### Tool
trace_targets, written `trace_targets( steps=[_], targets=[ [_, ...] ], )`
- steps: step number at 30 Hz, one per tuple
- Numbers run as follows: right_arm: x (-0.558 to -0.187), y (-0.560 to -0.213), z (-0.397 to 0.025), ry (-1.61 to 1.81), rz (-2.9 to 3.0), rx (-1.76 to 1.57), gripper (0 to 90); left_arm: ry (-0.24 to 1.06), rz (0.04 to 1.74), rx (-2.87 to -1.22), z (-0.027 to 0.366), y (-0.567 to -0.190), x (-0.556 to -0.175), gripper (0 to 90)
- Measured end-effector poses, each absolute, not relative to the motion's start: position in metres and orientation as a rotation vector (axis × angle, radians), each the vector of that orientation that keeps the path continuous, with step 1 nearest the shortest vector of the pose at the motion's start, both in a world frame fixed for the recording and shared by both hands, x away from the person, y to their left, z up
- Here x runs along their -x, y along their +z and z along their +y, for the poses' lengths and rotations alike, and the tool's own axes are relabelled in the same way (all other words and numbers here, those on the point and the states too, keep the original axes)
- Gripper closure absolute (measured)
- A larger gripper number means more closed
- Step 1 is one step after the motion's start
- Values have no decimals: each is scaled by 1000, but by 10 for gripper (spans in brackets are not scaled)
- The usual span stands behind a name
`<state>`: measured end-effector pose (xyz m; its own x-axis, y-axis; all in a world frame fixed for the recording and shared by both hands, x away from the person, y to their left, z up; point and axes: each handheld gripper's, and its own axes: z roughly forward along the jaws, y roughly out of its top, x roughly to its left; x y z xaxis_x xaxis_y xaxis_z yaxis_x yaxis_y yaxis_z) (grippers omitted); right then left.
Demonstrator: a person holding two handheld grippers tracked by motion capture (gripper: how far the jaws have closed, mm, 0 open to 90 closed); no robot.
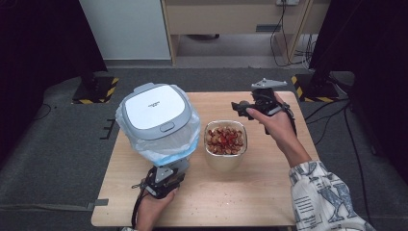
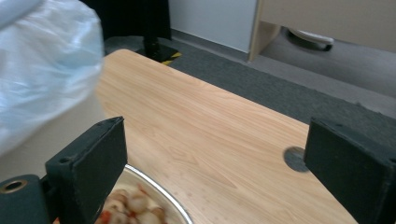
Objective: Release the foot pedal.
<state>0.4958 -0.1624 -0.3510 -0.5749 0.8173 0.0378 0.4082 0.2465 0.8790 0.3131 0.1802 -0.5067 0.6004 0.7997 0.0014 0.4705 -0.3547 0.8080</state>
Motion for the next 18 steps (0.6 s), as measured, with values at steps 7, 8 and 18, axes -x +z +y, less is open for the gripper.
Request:
trace_targets(
  steps=[7,8,18],
  targets=[
    [-493,-364,-191,1253,2012,-1193,52,521,1005,-2014,181,-505,-311,498],
    [-492,-366,-195,1251,2004,-1203,52,517,1008,-2015,183,-505,-311,488],
    [-471,-391,-228,1241,1949,-1253,49,497,1026,-2022,189,-506,-312,392]
  ],
)
